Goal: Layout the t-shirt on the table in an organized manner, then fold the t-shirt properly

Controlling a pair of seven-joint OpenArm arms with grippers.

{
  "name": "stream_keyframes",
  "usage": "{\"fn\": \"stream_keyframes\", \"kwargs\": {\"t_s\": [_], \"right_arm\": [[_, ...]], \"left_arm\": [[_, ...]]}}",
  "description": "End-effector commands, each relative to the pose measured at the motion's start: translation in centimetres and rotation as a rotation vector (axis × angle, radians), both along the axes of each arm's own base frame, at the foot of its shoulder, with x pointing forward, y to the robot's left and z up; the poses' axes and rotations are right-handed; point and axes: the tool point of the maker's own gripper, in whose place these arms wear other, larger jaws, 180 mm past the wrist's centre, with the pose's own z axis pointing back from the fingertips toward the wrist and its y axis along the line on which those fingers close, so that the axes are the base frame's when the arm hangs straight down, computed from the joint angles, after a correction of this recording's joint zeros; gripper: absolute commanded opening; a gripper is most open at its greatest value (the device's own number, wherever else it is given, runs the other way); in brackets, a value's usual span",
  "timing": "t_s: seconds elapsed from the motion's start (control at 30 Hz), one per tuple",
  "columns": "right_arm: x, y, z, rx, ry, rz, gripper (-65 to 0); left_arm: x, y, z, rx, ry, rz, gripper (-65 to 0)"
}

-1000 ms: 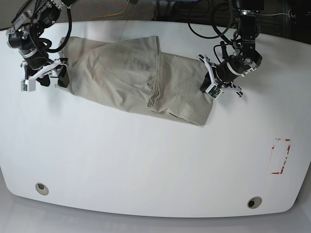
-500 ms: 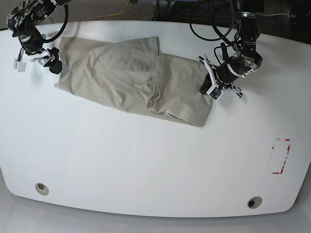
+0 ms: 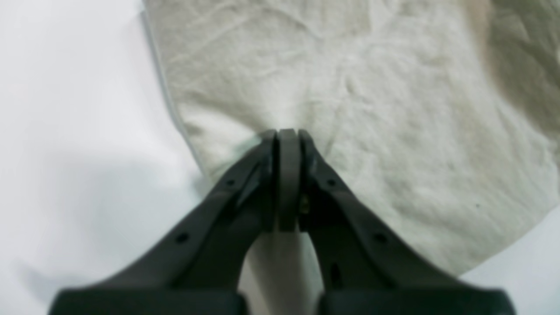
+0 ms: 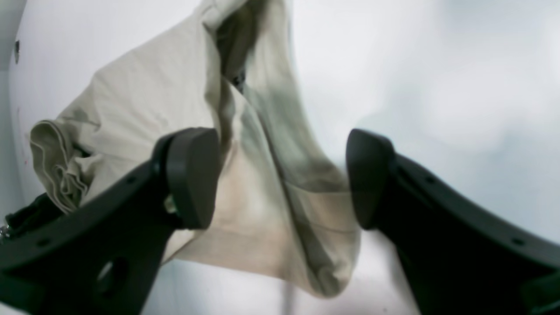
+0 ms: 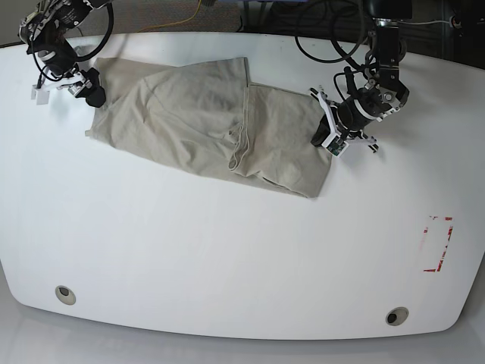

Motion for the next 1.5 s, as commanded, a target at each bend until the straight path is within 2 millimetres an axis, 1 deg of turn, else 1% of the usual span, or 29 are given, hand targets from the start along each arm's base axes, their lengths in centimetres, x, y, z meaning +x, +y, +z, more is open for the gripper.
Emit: {"fn": "stream_keyframes", "kwargs": {"t_s": [0.0,0.13,0.37,0.53,0.67,0.73,0.8,0.87,1.0,1.03,1.07,1.13,1.17,1.23,1.3,1.4,1.43,1.47], "right_arm": [[0.9,-0.4,1.0,-0.022,-0.041,0.014,-21.3],[1.8,1.3,0.7,-0.007,-0.042,0.077,-21.3],[2.3,3.8,0.1,0.035,-0.044,0.111,-21.3],[2.8,4.9,0.0,0.045,-0.044,0.149,-21.4],[3.3,5.2,0.1,0.046,-0.054,0.159,-21.7],[3.4,5.3,0.2,0.047,-0.055,0.161,-23.9],[3.5,5.3,0.2,0.046,-0.057,0.163,-27.8],[3.5,5.4,0.1,0.047,-0.054,0.165,-33.5],[4.1,5.4,0.3,0.046,-0.065,0.167,-47.5],[4.1,5.4,0.4,0.046,-0.067,0.167,-50.1],[4.2,5.4,0.4,0.048,-0.067,0.165,-55.7],[4.3,5.4,0.5,0.048,-0.068,0.164,-63.9],[4.4,5.4,0.6,0.048,-0.07,0.164,-65.0],[4.4,5.5,0.5,0.049,-0.068,0.17,-65.0],[4.8,6.1,0.8,0.046,-0.075,0.196,-65.0],[5.4,6.7,1.8,0.009,-0.095,0.233,-65.0],[5.8,7.3,2.4,-0.003,-0.115,0.254,-65.0],[6.0,7.8,2.7,-0.004,-0.125,0.26,-65.0]], "left_arm": [[-0.7,1.0,-1.0,0.072,0.044,-0.006,-65.0],[-0.7,1.0,-1.0,0.072,0.044,-0.006,-65.0],[-0.6,1.0,-0.9,0.073,0.041,-0.006,-65.0],[-0.6,1.4,-0.9,0.082,0.041,-0.009,-65.0],[-0.6,1.4,-0.9,0.084,0.04,-0.01,-65.0],[-0.6,1.4,-0.9,0.084,0.04,-0.01,-65.0],[-0.6,1.5,-0.9,0.085,0.04,-0.01,-65.0],[-0.6,1.5,-0.9,0.085,0.04,-0.01,-65.0],[-0.6,1.5,-0.9,0.085,0.04,-0.01,-65.0],[-0.6,1.5,-0.9,0.085,0.04,-0.01,-65.0],[-0.6,1.5,-0.9,0.085,0.04,-0.01,-65.0],[-0.6,1.5,-0.9,0.085,0.04,-0.01,-65.0],[-0.6,1.5,-0.9,0.085,0.04,-0.01,-65.0],[-0.6,1.5,-0.9,0.085,0.04,-0.01,-65.0],[-0.6,1.5,-0.9,0.085,0.04,-0.01,-65.0],[-0.6,1.4,-0.9,0.085,0.04,-0.01,-65.0],[-0.6,1.5,-0.9,0.085,0.041,-0.01,-65.0],[-0.6,1.5,-1.0,0.085,0.043,-0.009,-65.0]]}}
